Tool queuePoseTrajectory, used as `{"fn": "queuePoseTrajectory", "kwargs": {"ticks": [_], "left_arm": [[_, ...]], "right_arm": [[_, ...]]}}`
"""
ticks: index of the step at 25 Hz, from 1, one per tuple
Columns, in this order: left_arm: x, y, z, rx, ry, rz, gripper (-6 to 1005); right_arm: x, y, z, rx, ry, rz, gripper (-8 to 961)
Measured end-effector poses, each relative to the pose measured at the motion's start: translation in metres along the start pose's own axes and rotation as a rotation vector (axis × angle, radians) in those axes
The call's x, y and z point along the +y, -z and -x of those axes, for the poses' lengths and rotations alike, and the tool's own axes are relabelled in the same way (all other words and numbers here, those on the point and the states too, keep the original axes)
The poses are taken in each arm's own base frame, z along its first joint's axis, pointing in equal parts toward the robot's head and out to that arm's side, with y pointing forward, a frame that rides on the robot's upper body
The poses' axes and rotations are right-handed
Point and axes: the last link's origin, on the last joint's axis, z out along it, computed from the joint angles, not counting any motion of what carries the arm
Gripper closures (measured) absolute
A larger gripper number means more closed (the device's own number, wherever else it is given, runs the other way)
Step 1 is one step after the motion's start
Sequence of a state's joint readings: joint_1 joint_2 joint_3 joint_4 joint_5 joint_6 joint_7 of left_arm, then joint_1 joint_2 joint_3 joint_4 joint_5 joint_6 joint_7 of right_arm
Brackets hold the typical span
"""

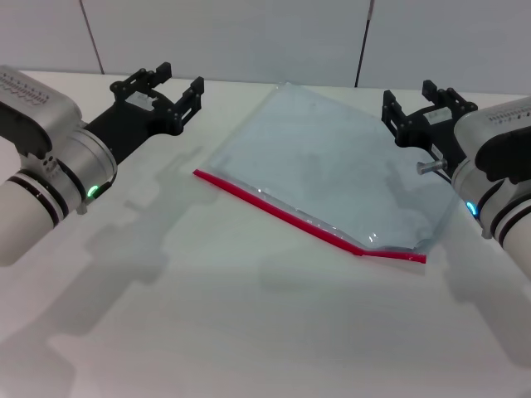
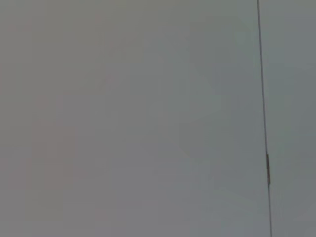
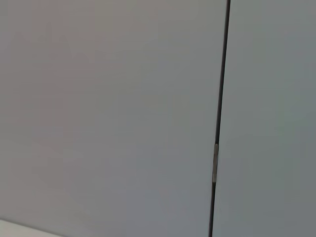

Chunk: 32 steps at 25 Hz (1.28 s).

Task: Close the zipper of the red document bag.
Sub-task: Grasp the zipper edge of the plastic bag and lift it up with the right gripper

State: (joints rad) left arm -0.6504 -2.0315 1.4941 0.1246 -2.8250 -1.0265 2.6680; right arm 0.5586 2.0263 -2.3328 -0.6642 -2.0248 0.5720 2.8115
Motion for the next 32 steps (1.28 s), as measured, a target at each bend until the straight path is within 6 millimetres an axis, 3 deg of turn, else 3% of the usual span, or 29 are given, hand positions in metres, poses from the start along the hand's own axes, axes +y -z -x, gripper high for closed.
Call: {"fn": "queuePoseTrajectory", "kwargs": {"ticks": [16,23,32], "left_arm": [[-0.002,0.002,0.002,-0.01,-0.003,-0.005,428],[-0.003,0.004,0.004,-0.019,-0.009,-0.002,428],[-0.005,0.004,0.007,-0.041,-0.013,-0.012,427]], "right_arm": [[0.008,0.001,-0.004,0.086,0.035,0.081,345],[0.003,0.019,0.004,0.192,0.082,0.203,345],[0.018,0.051,0.021,0.274,0.289,0.347,346]]}}
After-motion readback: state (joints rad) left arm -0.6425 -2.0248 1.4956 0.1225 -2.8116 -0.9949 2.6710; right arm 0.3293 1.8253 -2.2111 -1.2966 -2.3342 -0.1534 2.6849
